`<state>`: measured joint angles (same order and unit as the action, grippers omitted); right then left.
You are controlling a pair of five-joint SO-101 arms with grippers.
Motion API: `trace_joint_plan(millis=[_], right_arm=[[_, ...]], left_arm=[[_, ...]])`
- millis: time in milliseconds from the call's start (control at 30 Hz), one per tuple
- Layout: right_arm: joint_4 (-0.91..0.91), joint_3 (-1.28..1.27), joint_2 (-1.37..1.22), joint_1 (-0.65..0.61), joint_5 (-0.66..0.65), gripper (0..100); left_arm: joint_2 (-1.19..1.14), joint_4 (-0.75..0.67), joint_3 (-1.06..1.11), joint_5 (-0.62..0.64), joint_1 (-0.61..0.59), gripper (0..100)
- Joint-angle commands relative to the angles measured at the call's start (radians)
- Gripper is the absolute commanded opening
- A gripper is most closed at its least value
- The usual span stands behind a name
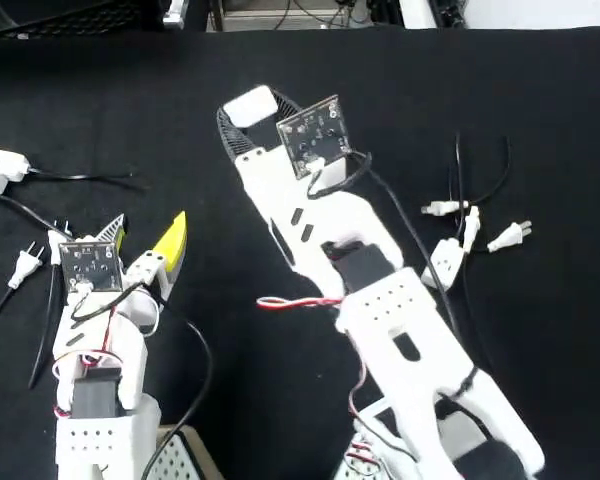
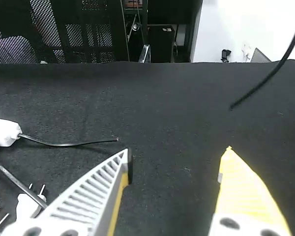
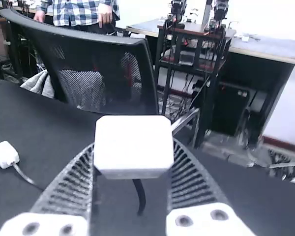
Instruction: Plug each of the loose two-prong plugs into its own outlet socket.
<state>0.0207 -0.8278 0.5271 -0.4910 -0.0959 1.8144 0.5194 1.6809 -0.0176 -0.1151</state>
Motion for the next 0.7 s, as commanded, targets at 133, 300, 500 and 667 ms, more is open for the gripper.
trace_joint_plan(millis=[133,300,500,667], right_arm=[[0.114,-0.186,-0.182,0.040,-0.064,1.2],[0.137,-0.311,-0.105,0.040,-0.160,1.5],[0.058,-0.414,0.154,0.040,-0.169,3.2],[-0.247,-0.409,0.452,0.038,-0.163,16.8]], left_arm=[[0.005,-0.005,0.019,0.005,-0.010,30],[0.005,-0.005,0.019,0.005,-0.010,30],[0.003,-0.005,0.019,0.003,-0.010,30],[0.003,-0.005,0.019,0.003,-0.010,30]])
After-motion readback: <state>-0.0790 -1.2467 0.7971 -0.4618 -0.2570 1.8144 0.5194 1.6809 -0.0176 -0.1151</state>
